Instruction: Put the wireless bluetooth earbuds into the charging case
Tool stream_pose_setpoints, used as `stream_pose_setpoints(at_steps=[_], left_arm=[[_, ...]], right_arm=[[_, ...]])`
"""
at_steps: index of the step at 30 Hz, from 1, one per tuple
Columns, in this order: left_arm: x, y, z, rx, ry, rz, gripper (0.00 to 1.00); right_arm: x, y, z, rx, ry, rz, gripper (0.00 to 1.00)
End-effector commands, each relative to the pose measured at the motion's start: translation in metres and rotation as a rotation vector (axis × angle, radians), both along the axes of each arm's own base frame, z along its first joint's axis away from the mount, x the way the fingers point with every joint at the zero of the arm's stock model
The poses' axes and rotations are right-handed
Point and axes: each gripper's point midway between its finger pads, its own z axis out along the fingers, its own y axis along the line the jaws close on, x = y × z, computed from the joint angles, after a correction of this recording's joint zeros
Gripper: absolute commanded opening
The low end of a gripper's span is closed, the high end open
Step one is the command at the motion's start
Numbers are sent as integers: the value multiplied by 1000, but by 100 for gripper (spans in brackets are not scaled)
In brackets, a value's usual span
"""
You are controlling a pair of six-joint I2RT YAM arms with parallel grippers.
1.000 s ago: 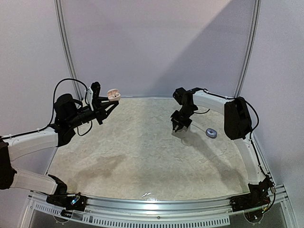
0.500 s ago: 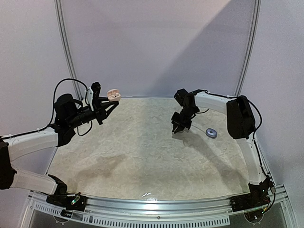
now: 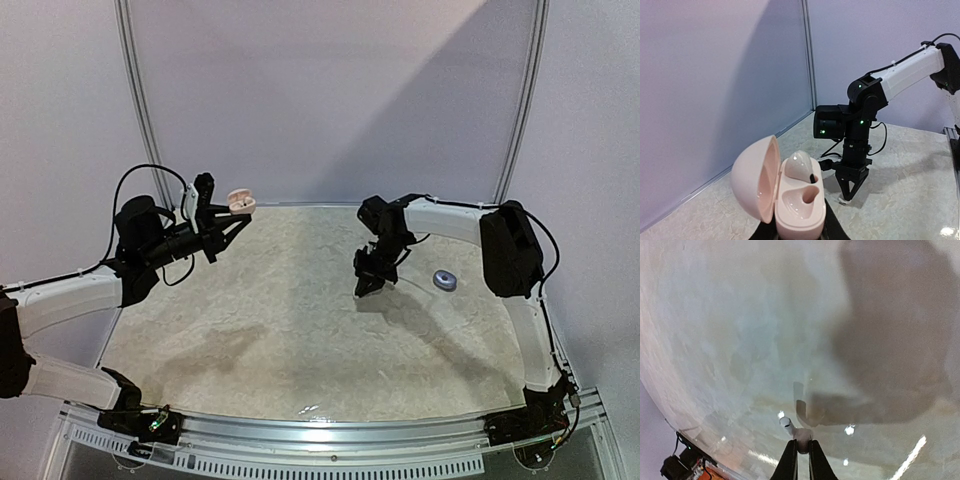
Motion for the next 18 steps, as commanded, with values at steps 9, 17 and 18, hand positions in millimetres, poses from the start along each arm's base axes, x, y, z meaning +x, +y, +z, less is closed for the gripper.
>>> stream_pose_setpoints(at_steps=[9,17,18], left_arm=[[7,1,-2,25,2,7,0],[8,1,-2,31,6,7,0],[8,1,-2,32,7,7,0]], right_arm=[[-111,-11,18,-60,102,461,4],[-123,-19,17,-129,92,591,4],[-120,-19,20,-132,72,587,4]])
